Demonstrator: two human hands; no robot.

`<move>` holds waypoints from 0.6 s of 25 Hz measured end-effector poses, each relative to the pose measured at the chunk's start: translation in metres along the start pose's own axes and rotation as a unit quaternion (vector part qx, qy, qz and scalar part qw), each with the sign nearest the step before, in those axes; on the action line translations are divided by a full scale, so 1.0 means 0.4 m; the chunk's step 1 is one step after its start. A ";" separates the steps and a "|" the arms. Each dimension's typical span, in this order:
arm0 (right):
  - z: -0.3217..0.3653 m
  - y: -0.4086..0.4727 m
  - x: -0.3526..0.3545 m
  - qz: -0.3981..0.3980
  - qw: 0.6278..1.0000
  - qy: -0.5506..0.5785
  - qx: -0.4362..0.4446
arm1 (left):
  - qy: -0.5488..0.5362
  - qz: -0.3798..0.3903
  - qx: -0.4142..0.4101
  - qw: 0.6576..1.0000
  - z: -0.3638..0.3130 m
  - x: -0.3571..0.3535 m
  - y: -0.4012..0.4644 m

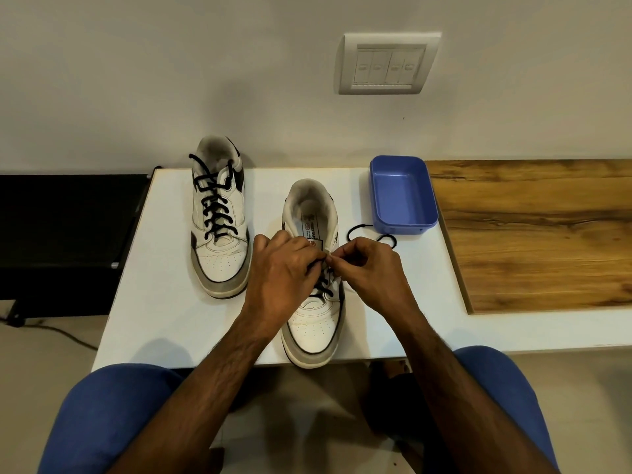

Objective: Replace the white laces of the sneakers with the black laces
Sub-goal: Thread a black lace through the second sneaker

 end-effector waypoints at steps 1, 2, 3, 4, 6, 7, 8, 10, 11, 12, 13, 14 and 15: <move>0.000 0.001 0.000 0.009 1.000 0.004 -0.001 | 0.002 0.001 0.002 1.000 0.000 0.000 0.001; -0.002 0.002 0.000 0.020 1.000 0.010 -0.005 | 0.006 0.002 0.004 1.000 0.000 -0.001 0.002; -0.005 0.004 -0.001 0.030 0.999 0.019 -0.010 | 0.010 0.003 0.003 1.000 -0.002 -0.003 0.002; -0.008 0.005 -0.001 0.037 0.999 0.028 -0.014 | 0.012 0.004 0.003 1.000 -0.003 -0.004 0.001; -0.013 0.006 0.005 0.030 0.999 0.032 -0.019 | 0.001 0.003 0.003 1.000 -0.002 -0.006 0.001; -0.015 0.007 0.008 0.022 0.999 0.026 -0.019 | -0.011 0.004 0.006 1.000 0.000 -0.008 0.001; -0.014 0.007 0.009 0.015 0.999 0.022 -0.018 | -0.024 0.006 0.013 1.000 0.004 -0.008 0.002; -0.013 0.006 0.008 0.007 1.000 0.022 -0.016 | -0.045 0.007 0.028 0.999 0.010 -0.008 0.002; -0.014 0.007 0.007 0.003 1.000 0.021 -0.014 | -0.050 0.006 0.031 0.998 0.010 -0.008 0.001; -0.015 0.006 0.007 -0.001 1.000 0.019 -0.014 | -0.052 0.006 0.032 0.998 0.007 -0.007 -0.002; -0.014 0.005 0.007 -0.003 1.000 0.021 -0.014 | -0.059 0.008 0.035 0.998 0.007 -0.007 -0.004; -0.012 0.005 0.006 -0.001 1.000 0.027 -0.014 | -0.074 0.013 0.045 0.996 0.010 -0.008 -0.005; -0.009 0.005 0.003 0.005 0.999 0.038 -0.012 | -0.095 0.021 0.058 0.994 0.015 -0.010 -0.004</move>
Point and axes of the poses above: each hand's wrist, its own y-axis towards the middle knuckle, its own x-axis out of the back of the hand, z = x × y, the point moved 10 cm from there along y, towards the middle knuckle, and after that the axes turned 14 degrees about y, right-handed, at the moved point
